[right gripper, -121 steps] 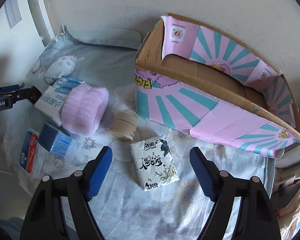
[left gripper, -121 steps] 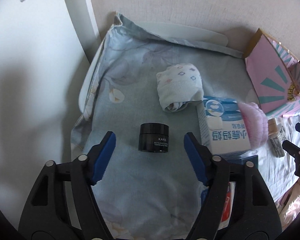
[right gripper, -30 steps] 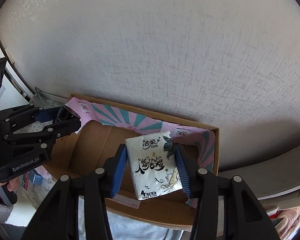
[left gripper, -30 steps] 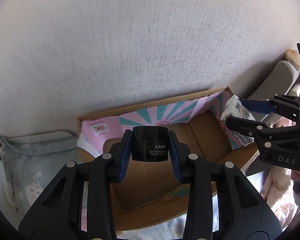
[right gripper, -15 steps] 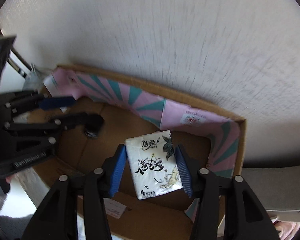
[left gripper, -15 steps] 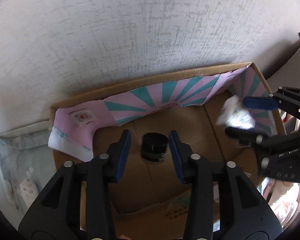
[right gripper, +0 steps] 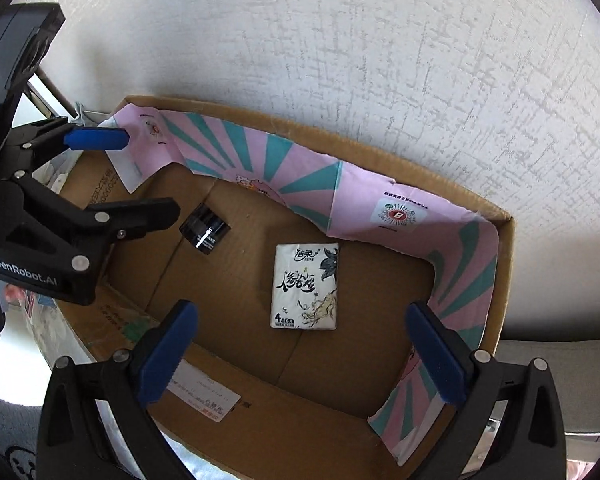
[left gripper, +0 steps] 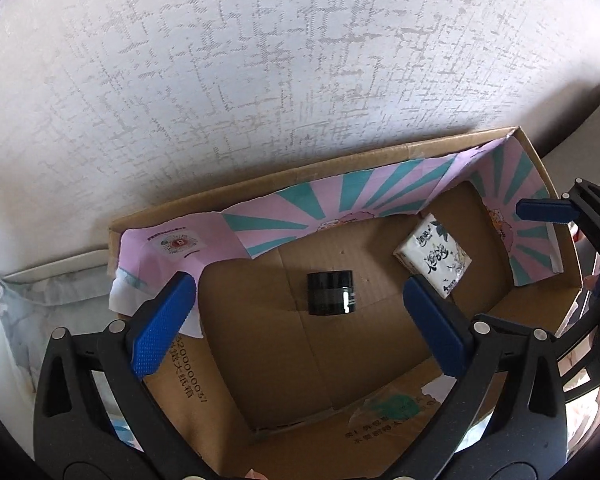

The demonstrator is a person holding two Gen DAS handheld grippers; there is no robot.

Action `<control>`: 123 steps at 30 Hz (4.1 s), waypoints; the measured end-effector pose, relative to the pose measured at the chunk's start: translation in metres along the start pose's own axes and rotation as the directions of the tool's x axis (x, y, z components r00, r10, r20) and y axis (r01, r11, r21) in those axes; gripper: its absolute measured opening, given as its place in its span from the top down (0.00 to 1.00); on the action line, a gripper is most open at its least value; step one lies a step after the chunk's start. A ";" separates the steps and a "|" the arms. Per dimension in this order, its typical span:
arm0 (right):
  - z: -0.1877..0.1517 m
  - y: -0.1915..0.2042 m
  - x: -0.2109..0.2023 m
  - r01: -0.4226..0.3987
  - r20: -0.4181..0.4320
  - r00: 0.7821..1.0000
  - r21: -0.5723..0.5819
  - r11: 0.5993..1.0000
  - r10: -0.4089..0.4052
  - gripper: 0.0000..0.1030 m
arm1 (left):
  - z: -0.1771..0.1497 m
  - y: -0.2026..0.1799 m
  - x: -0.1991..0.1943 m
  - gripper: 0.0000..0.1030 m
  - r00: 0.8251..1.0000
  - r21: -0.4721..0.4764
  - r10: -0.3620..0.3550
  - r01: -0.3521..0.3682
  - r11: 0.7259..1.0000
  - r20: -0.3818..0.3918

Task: Organize objects
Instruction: 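Open both tools to drop the jar and tissue pack into the box, then move both tools back over the remaining objects on the bed, then grasp the white sock with the left tool while the right tool grasps the pink hair band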

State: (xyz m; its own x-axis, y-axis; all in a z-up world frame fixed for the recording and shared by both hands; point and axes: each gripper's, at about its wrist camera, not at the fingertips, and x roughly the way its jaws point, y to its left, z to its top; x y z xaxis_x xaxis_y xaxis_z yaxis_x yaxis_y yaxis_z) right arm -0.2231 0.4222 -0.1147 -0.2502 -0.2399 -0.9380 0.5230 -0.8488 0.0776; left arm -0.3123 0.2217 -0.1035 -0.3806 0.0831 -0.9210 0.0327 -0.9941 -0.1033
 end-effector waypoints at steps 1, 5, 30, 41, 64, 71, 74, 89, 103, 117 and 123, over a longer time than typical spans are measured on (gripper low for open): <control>0.000 0.000 -0.001 0.003 0.000 1.000 0.004 1.000 -0.003 0.00 | 0.000 -0.003 -0.004 0.00 1.000 0.000 0.000 0.000 1.000 0.000; 0.002 0.003 0.001 0.016 0.002 1.000 0.018 1.000 -0.016 0.00 | 0.000 -0.002 -0.006 0.00 1.000 0.003 -0.011 0.011 1.000 0.011; 0.002 0.051 -0.079 0.061 0.089 0.993 0.119 0.991 -0.072 0.00 | -0.011 0.023 -0.141 0.00 0.979 0.004 -0.052 0.052 0.999 0.197; 0.005 0.106 -0.137 0.085 0.223 0.967 0.186 0.979 -0.126 0.00 | -0.054 0.074 -0.226 0.00 0.951 -0.001 -0.024 0.025 1.000 0.307; 0.002 0.263 -0.126 0.053 0.370 0.924 0.120 0.991 -0.094 0.00 | -0.175 0.181 -0.264 0.00 0.920 -0.163 0.156 -0.102 0.981 0.360; 0.003 0.284 -0.112 0.065 0.366 0.925 0.120 0.991 -0.105 0.00 | -0.187 0.208 -0.252 0.00 0.932 -0.192 0.103 -0.037 0.981 0.349; 0.003 0.290 -0.106 0.059 0.356 0.929 0.125 0.990 -0.101 0.00 | -0.187 0.217 -0.244 0.00 0.939 -0.201 0.093 -0.027 0.979 0.332; 0.002 0.310 -0.018 0.002 0.221 0.975 0.144 0.990 -0.034 0.06 | -0.175 0.244 -0.137 0.00 0.979 -0.239 -0.008 0.057 0.969 0.205; 0.002 0.306 0.061 0.030 0.152 0.986 0.245 0.969 -0.068 0.29 | -0.175 0.252 -0.048 0.09 0.995 -0.287 -0.022 0.050 0.957 0.101; 0.001 0.293 0.088 0.019 0.119 0.991 0.300 0.954 -0.058 0.42 | -0.177 0.249 -0.026 0.24 0.997 -0.286 0.001 0.021 0.958 0.076; 0.002 0.292 0.091 0.005 0.122 0.991 0.315 0.949 -0.046 0.43 | -0.178 0.251 -0.025 0.34 0.997 -0.293 0.012 0.010 0.956 0.073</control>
State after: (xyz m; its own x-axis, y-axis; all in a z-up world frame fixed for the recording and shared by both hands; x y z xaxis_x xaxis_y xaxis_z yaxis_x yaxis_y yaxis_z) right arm -0.0945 0.1513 -0.1762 -0.3714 -0.2563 -0.8924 0.2382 -0.9553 0.1752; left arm -0.1299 -0.0174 -0.1736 -0.4463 0.0657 -0.8925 0.2981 -0.9294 -0.2175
